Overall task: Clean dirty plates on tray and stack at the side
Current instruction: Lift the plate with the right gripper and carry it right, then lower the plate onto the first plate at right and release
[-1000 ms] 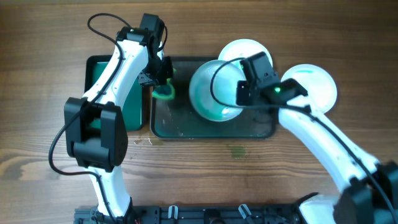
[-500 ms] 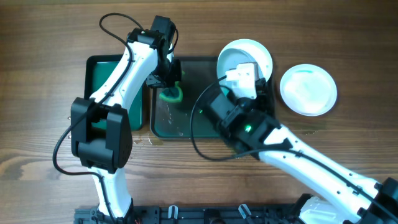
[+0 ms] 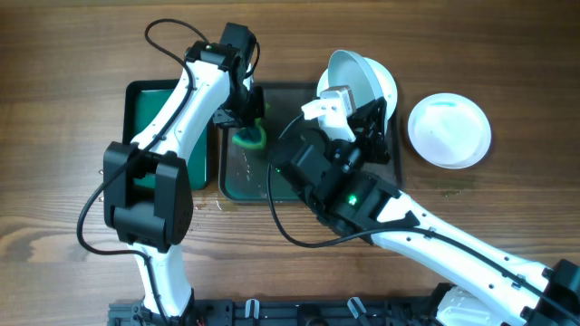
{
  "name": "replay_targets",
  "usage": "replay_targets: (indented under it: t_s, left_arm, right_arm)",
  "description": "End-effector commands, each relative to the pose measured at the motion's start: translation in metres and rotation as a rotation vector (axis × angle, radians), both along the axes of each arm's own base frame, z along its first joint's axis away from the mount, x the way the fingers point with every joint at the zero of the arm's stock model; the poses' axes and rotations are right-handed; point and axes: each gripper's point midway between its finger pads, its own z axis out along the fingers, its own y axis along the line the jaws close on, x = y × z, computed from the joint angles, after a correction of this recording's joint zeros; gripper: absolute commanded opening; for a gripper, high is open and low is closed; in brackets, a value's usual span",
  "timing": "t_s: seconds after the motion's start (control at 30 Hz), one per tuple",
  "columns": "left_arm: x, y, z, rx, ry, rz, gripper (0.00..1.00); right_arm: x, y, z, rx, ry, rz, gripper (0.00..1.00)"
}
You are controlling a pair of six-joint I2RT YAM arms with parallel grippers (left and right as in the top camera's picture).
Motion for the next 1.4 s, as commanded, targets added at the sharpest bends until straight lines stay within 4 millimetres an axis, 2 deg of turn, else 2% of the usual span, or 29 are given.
replay_targets:
  t_s: [0.0, 0.07, 0.13, 0.23, 0.3, 0.43, 0.57, 0.7, 0.77, 0.87, 0.93, 1.0, 1.1, 1.23, 1.37]
  left_arm:
    - [0.004, -0.003, 0.005, -0.023, -0.019, -0.015, 0.04]
    - [0.005, -0.003, 0.005, -0.023, -0.022, -0.016, 0.04]
    - [0.005, -0.003, 0.005, -0.023, -0.023, -0.016, 0.04]
    - [0.005, -0.004, 0.005, -0.024, -0.025, -0.016, 0.04]
    - [0.005, -0.003, 0.005, -0.024, -0.025, -0.016, 0.04]
    - [0.005, -0.004, 0.005, -0.024, -0.024, -0.016, 0.04]
    - [0.008, -0.004, 0.006, -0.027, -0.035, -0.016, 0.04]
    - [0.009, -0.005, 0.006, -0.028, -0.039, -0.015, 0.04]
    - [0.009, -0.005, 0.006, -0.029, -0.042, -0.016, 0.04]
    - [0.010, -0.005, 0.006, -0.031, -0.046, -0.015, 0.04]
    - [0.011, -0.005, 0.006, -0.031, -0.049, -0.016, 0.04]
    - [0.011, -0.005, 0.006, -0.032, -0.050, -0.016, 0.04]
    - [0.013, -0.006, 0.007, -0.034, -0.056, -0.016, 0.04]
    - [0.014, -0.006, 0.007, -0.035, -0.062, -0.016, 0.04]
    - [0.014, -0.006, 0.007, -0.035, -0.060, -0.016, 0.04]
  right_arm:
    - [-0.004, -0.005, 0.014, -0.013, -0.023, -0.022, 0.04]
    - [-0.002, -0.003, 0.010, -0.003, -0.005, -0.001, 0.04]
    - [0.004, 0.003, -0.004, 0.020, 0.051, 0.051, 0.04]
    - [0.011, 0.016, -0.042, 0.088, 0.199, 0.173, 0.04]
    - [0.011, 0.019, -0.072, 0.236, 0.281, 0.208, 0.04]
    - [0.006, 0.013, -0.122, 0.577, 0.466, 0.171, 0.04]
    - [0.014, 0.007, -0.146, 0.829, 0.627, 0.190, 0.04]
    - [0.028, -0.023, -0.152, 1.081, 0.696, 0.181, 0.04]
    - [0.036, -0.050, -0.151, 1.197, 0.679, 0.141, 0.04]
    - [0.044, -0.101, -0.151, 1.301, 0.601, 0.033, 0.04]
    - [0.046, -0.146, -0.156, 1.342, 0.525, -0.093, 0.04]
    - [0.038, -0.192, -0.167, 1.366, 0.449, -0.276, 0.04]
    - [0.025, -0.242, -0.186, 1.349, 0.376, -0.490, 0.04]
    - [0.019, -0.278, -0.210, 1.333, 0.329, -0.649, 0.05]
    - [0.026, -0.285, -0.229, 1.330, 0.335, -0.671, 0.04]
